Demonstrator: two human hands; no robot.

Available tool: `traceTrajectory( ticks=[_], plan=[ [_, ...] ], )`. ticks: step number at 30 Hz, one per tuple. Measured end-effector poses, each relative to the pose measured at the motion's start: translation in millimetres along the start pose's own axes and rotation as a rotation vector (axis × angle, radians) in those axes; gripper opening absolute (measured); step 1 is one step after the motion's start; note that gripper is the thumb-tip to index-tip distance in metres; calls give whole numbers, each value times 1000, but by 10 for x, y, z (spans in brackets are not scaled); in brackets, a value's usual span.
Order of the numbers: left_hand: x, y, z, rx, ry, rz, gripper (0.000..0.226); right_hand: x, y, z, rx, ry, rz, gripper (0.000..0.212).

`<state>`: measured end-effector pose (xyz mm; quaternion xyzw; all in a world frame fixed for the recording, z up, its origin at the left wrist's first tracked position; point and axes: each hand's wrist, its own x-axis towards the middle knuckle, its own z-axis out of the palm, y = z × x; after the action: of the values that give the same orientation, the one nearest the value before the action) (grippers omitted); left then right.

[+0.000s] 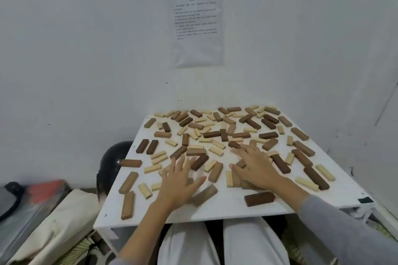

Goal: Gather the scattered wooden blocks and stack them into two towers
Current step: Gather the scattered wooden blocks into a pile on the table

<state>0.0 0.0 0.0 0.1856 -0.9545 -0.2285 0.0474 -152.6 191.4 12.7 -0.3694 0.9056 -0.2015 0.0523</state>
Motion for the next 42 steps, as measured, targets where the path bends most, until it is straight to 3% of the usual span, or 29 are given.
traceTrajectory(
  ticks=[6, 9, 11, 20, 42],
  plan=[
    [-127, 7, 310, 61, -18, 11, 81, -226, 34, 276, -143, -44, 89, 71],
    [-89, -3, 378, 94, 18, -11, 78, -248, 60, 343, -250, -84, 92, 110],
    [-54, -6, 395, 134, 24, -9, 76, -219, 67, 390, -303, -86, 94, 123],
    [138, 79, 426, 107, 56, 11, 65, 13, 57, 449, -302, -50, 80, 120],
    [676, 172, 483, 107, 39, 20, 62, 508, 85, 491, -303, -29, 132, 117]
  ],
)
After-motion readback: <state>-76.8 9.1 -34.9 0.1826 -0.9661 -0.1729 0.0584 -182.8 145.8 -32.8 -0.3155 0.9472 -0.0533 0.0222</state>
